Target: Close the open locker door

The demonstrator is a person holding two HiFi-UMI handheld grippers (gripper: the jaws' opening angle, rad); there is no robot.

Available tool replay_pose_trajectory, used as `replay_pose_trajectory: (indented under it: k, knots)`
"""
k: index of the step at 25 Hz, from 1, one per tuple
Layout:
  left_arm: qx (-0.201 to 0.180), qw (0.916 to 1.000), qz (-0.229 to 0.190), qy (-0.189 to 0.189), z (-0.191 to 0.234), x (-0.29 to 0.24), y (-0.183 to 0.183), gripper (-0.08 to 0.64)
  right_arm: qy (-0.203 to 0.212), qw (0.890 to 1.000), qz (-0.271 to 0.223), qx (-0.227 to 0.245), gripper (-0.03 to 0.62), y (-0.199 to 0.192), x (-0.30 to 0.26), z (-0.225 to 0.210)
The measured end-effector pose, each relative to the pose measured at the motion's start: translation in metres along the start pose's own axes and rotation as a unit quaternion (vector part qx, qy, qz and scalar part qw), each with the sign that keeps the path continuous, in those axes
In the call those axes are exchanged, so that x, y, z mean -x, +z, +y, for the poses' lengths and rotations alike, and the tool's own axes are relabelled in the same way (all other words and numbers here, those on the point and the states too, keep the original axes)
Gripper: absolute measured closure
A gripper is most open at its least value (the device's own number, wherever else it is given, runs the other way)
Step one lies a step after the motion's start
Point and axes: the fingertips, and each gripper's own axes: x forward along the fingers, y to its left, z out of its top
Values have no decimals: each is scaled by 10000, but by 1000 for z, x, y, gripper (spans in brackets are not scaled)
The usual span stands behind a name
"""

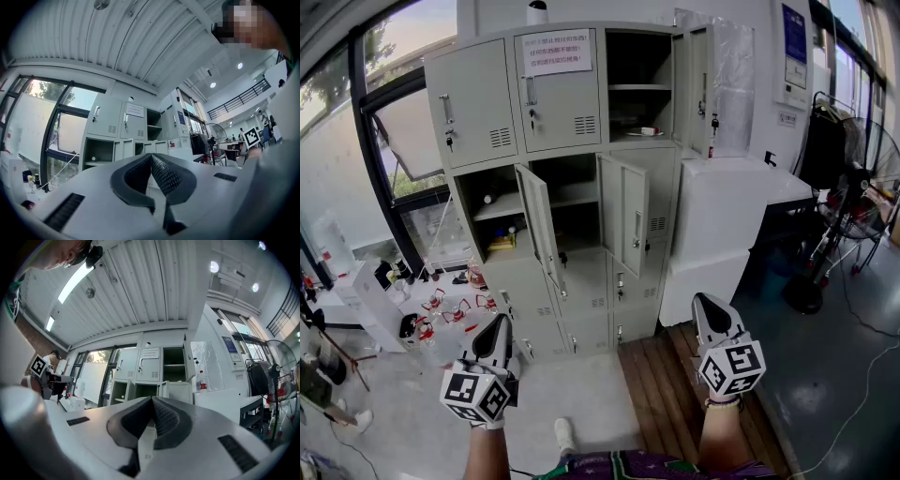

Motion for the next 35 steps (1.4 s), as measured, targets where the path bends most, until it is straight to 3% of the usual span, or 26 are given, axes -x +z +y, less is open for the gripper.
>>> replay_pose_trajectory:
  k: [12, 19, 26, 35]
  knots:
    - [96, 9999, -54, 61, 1, 0, 1, 538, 121, 9999, -84, 3, 588, -5, -4, 11]
    - [184, 9998, 70, 56, 12, -6, -12, 538, 411, 9983, -181, -379, 586, -11, -9, 26]
    - [265, 9993, 262, 12, 32, -33, -25, 538, 430, 9967, -63, -688, 586, -26, -41, 30]
    - [341, 9980, 446, -276, 88, -93, -49, 538, 354, 9966, 78, -746, 586, -38, -124, 52]
